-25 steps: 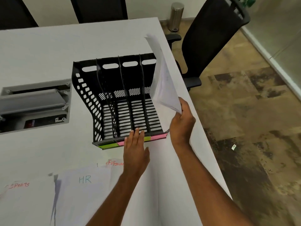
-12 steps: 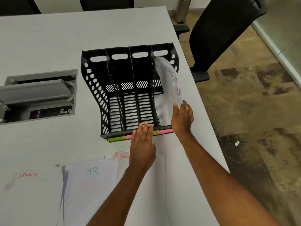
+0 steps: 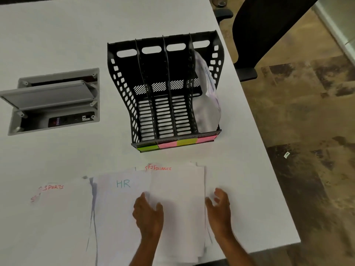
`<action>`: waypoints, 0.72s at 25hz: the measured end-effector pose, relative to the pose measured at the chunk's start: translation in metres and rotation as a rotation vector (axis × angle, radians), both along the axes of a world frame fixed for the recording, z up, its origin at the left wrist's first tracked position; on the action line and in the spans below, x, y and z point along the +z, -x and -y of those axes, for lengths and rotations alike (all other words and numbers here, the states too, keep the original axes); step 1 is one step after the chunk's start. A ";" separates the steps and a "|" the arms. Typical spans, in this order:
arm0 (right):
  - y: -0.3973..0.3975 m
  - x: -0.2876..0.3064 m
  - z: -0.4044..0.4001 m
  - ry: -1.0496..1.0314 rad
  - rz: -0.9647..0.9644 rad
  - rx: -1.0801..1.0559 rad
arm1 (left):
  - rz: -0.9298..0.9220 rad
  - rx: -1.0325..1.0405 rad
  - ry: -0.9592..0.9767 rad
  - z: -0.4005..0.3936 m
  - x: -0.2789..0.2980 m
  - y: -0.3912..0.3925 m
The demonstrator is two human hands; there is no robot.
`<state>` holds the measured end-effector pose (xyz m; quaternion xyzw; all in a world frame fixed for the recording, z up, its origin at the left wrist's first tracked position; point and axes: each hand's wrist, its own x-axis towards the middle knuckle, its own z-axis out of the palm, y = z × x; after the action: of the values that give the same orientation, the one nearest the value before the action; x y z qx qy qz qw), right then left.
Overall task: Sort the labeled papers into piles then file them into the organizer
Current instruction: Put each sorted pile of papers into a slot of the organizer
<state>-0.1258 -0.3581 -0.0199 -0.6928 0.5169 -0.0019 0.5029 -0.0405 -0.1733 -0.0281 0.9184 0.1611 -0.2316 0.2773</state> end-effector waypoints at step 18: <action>-0.007 -0.004 -0.050 -0.214 -0.119 -0.085 | -0.096 -0.333 -0.066 -0.024 0.015 0.006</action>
<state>-0.1193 -0.3078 -0.0242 -0.6117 0.5718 0.0732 0.5418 -0.0464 -0.1495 -0.0135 0.9289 0.0275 -0.3123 0.1970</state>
